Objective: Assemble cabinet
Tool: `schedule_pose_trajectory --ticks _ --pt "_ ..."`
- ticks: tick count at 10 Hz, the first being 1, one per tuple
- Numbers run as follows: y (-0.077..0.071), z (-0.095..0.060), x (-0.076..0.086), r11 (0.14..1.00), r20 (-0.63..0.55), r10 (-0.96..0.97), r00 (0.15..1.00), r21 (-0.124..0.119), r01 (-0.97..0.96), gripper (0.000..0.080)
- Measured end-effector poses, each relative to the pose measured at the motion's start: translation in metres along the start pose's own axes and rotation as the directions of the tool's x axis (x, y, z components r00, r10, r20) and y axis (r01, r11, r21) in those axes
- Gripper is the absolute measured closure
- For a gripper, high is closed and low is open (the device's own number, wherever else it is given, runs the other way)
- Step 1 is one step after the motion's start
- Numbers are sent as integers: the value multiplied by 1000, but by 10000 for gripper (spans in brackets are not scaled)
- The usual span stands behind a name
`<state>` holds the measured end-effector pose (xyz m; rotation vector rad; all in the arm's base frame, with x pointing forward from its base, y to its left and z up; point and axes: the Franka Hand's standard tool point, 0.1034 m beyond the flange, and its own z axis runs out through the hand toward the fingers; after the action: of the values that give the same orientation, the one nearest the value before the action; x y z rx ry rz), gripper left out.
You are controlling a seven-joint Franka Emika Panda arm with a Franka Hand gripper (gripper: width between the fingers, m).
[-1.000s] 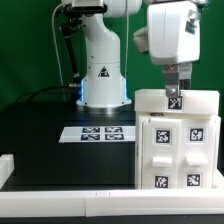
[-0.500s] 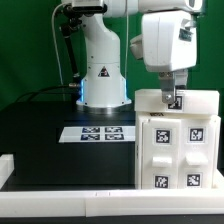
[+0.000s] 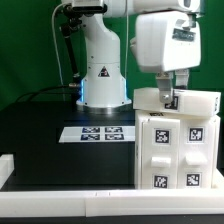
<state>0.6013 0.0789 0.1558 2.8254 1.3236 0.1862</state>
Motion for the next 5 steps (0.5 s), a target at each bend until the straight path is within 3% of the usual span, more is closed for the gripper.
schedule_pose_trajectory --ticks 3,5 --pt "0 1 -2 949 -6 314 949 5 -314 240" --pt "-1 1 0 853 -14 523 852 6 -523 239"
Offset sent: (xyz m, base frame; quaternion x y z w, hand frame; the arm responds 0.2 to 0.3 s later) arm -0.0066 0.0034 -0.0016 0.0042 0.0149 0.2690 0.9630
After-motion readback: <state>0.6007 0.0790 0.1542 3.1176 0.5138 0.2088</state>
